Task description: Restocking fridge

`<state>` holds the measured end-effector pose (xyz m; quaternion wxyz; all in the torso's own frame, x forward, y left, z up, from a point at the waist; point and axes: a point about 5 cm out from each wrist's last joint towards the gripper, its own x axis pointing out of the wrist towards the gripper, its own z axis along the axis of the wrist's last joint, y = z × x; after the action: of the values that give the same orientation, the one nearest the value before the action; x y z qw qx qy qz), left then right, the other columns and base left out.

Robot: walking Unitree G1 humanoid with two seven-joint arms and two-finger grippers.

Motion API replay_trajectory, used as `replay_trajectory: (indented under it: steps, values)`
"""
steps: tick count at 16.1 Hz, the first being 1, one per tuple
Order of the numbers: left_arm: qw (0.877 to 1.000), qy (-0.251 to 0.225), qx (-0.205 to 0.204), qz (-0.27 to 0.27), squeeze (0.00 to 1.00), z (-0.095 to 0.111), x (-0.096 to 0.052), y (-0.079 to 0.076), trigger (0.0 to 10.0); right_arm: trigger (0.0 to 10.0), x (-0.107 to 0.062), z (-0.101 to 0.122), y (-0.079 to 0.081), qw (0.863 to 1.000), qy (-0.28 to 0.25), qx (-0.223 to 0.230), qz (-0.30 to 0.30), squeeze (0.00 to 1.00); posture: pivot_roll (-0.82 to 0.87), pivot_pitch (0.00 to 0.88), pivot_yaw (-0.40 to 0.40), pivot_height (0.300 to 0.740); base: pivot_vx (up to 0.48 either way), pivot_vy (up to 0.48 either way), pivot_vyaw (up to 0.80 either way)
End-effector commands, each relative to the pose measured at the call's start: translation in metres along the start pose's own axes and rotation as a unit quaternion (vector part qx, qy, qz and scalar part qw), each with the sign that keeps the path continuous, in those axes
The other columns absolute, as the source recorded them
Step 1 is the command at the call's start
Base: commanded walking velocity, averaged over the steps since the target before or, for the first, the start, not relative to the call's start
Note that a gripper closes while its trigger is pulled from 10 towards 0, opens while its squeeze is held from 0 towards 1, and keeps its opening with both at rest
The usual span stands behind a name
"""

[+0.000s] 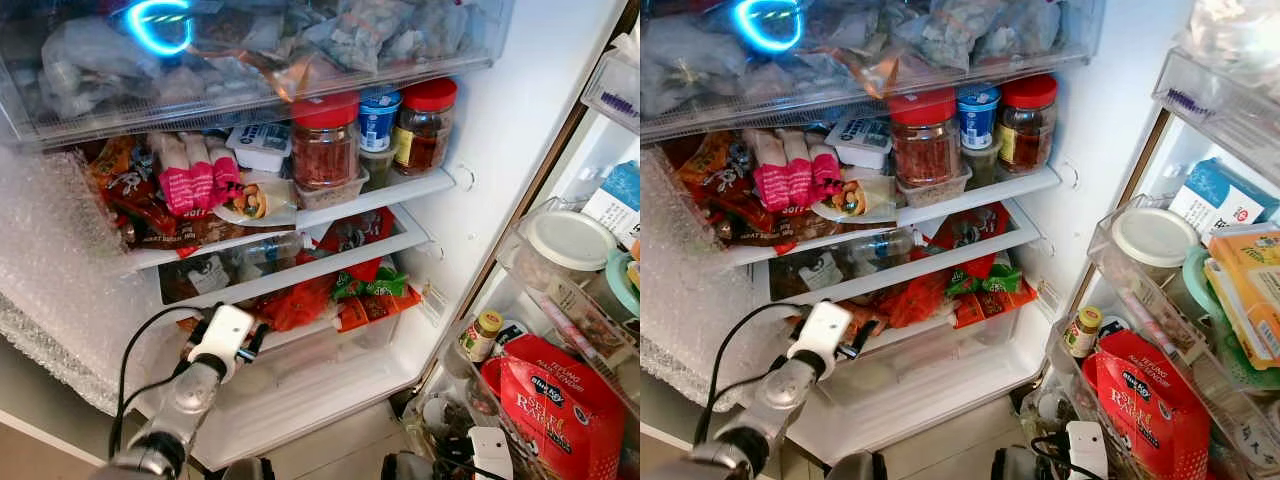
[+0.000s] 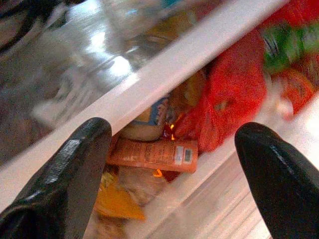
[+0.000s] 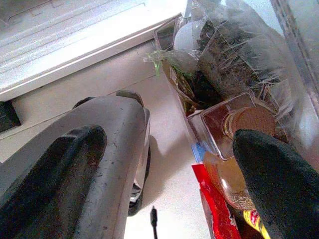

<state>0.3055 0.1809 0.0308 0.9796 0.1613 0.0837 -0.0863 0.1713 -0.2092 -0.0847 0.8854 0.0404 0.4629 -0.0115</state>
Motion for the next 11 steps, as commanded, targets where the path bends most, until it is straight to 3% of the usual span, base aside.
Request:
replay_trajectory:
  steps: [1, 4, 6, 11]
  values:
    - [0.998, 0.002, -0.061, 0.019, 0.00, -0.009, -0.008, 0.000, 10.0, 10.0, -0.003, -0.015, -0.001, 1.000, 0.029, 0.004, -0.003, 0.00, -0.08, 0.029, -0.008, 0.635, 0.000, 0.000, 0.00]
    - [0.994, -0.005, -0.109, 0.022, 0.00, -0.023, -0.026, -0.005, 10.0, 10.0, -0.003, -0.016, -0.002, 1.000, 0.030, 0.003, -0.005, 0.00, -0.07, 0.026, -0.007, 0.635, 0.000, 0.000, 0.00]
    - [0.992, -0.006, -0.120, 0.022, 0.00, -0.027, -0.032, -0.009, 10.0, 10.0, -0.003, -0.017, -0.002, 0.999, 0.031, 0.001, -0.005, 0.00, -0.07, 0.028, -0.008, 0.635, 0.000, 0.000, 0.00]
    - [0.986, 0.038, -0.158, 0.033, 0.00, -0.048, -0.048, -0.014, 10.0, 10.0, -0.003, -0.017, -0.003, 0.999, 0.033, -0.005, -0.004, 0.00, -0.07, 0.029, -0.011, 0.635, 0.000, 0.000, 0.00]
